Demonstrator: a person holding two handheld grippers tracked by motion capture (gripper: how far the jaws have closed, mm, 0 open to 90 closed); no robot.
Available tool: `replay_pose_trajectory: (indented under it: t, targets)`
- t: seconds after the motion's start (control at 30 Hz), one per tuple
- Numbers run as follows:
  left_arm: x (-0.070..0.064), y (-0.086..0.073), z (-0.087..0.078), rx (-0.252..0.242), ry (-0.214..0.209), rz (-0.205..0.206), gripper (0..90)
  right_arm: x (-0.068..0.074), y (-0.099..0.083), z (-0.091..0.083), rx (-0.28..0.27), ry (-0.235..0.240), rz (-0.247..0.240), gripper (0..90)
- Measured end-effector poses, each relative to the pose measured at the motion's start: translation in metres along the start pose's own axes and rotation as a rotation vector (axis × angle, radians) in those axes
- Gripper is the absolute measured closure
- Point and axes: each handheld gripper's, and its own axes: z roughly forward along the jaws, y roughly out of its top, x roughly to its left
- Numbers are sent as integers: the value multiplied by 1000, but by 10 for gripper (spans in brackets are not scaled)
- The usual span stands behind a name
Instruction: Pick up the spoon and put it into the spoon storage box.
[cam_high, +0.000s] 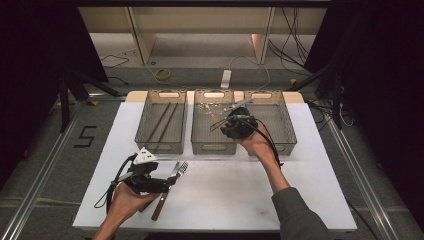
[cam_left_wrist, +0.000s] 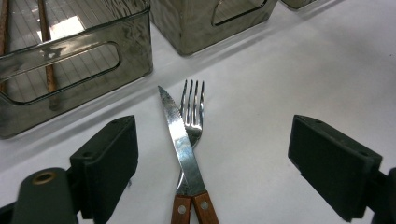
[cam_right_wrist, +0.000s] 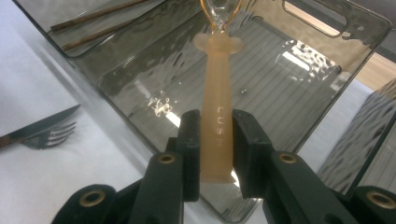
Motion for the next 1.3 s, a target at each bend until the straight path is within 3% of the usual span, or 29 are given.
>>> replay_pose_trajectory:
  t: [0.43,1.3]
  targets:
    - [0,0,0,-1,-2,-2,155,-5,12,12,12,-12,19,745]
    - [-1,0,1,4,-5,3,156,-7,15,33,31,-7,70,743]
